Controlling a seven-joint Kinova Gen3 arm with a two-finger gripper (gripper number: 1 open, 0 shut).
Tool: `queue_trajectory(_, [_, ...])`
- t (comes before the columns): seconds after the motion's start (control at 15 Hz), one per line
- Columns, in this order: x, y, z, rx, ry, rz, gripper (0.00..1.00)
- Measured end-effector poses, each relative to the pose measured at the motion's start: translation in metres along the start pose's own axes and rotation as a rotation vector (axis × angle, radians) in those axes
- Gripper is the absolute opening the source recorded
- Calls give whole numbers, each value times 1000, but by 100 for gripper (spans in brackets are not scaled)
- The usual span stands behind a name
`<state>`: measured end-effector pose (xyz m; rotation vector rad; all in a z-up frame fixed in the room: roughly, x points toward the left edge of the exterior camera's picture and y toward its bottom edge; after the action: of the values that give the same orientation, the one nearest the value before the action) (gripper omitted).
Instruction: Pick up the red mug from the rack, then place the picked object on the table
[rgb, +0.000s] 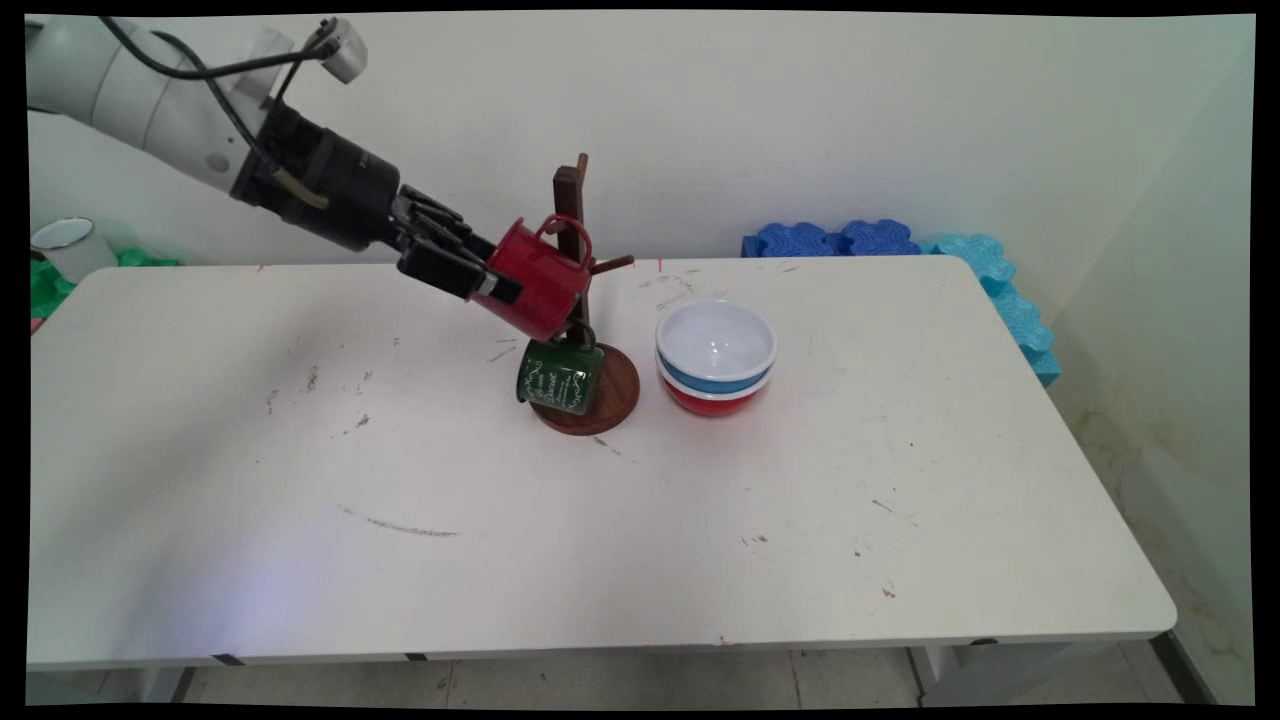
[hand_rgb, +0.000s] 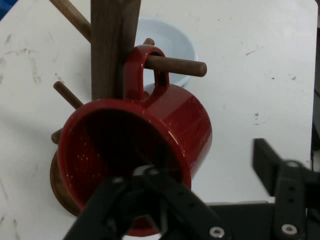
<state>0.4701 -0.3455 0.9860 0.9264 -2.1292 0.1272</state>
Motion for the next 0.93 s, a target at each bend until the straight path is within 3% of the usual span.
queue_trajectory(0.93, [-1,1,3,-7,-2,-33,0])
